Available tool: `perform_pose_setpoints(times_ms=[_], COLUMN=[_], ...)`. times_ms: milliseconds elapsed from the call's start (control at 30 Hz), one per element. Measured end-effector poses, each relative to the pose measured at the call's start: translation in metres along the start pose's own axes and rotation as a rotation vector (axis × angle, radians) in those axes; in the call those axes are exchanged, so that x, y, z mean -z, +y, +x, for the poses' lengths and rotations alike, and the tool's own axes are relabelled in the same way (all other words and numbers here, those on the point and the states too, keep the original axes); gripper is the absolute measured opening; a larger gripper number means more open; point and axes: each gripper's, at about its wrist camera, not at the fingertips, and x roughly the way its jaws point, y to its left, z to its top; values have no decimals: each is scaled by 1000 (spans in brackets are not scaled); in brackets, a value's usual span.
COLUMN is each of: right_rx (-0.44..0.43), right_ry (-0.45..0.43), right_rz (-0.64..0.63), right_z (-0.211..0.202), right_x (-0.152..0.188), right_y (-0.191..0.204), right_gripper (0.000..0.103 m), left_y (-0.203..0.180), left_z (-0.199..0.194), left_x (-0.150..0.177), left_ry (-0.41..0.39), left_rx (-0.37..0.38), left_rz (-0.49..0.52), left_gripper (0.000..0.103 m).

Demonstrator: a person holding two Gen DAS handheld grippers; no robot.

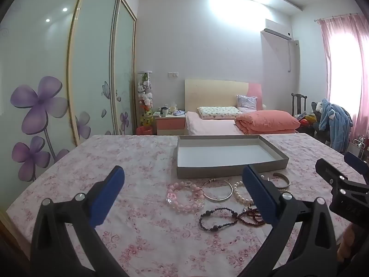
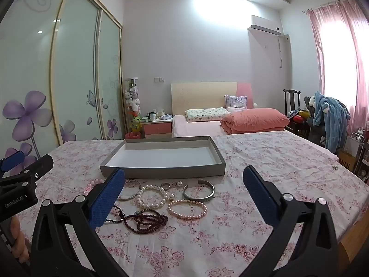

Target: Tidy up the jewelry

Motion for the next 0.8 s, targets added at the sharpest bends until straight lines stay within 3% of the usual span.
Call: perform_pose_setpoints(times_ms=[800], right_rx=[-2], right_ry=[4], right_rz=[5], right_z=[0], right_x=[0], right_y=[0], right_gripper=[101], left_y=[-6], left_z=[0], left_x=[-1], left_ry=[1], left_rx=[4], left_rz=[-7], left_gripper=[99])
